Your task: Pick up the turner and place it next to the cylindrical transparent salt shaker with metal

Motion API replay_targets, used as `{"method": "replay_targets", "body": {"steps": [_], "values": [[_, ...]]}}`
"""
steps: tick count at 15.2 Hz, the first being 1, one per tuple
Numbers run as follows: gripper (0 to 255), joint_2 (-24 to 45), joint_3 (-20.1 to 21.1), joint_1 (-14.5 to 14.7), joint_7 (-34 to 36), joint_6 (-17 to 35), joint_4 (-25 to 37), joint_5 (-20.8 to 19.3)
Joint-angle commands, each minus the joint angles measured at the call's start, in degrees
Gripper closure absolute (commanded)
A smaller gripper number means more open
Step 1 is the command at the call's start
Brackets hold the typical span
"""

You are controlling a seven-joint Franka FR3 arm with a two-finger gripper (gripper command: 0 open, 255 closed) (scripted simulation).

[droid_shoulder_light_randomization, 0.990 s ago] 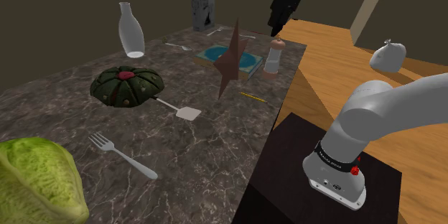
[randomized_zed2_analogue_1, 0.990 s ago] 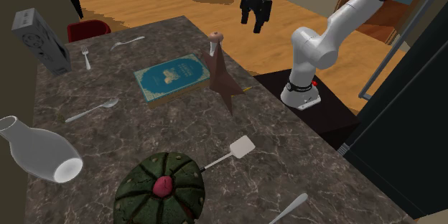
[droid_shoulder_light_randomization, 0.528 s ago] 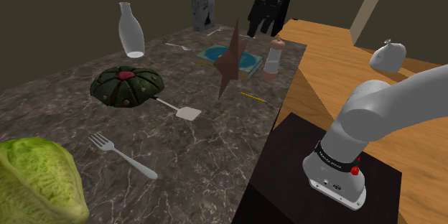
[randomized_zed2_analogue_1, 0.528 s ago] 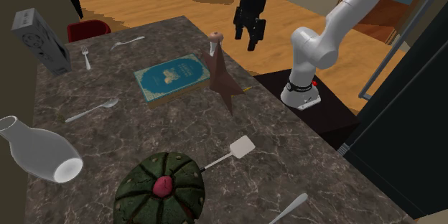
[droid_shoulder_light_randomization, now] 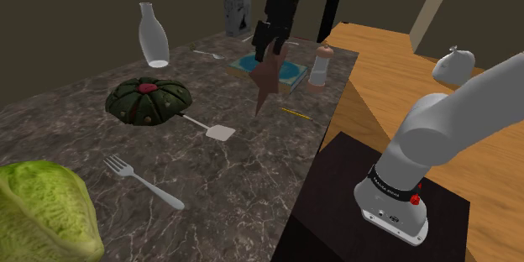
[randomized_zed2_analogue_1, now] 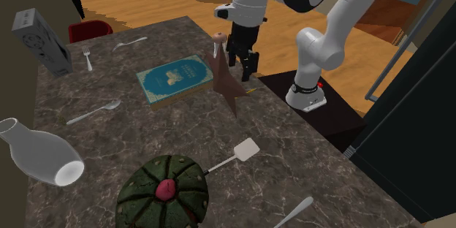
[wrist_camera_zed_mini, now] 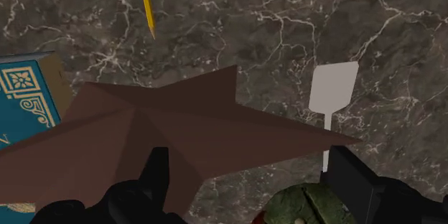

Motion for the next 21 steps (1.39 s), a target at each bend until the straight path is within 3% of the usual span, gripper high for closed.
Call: {"method": "replay_targets", "body": {"steps": [1, 7, 12, 21], "values": [[0, 3.5, 2.1, 0.4, 1.8, 2.2, 1.1, -0.3], [0, 15.4, 7.3, 0.9, 7.0, 7.5, 6.4, -3.5], [0, 26.4, 10.8, 1.9, 12.4, 10.4, 12.7, -8.7], [0, 44.8, 12.2, 6.9, 20.6, 11.9, 25.5, -18.8]]}}
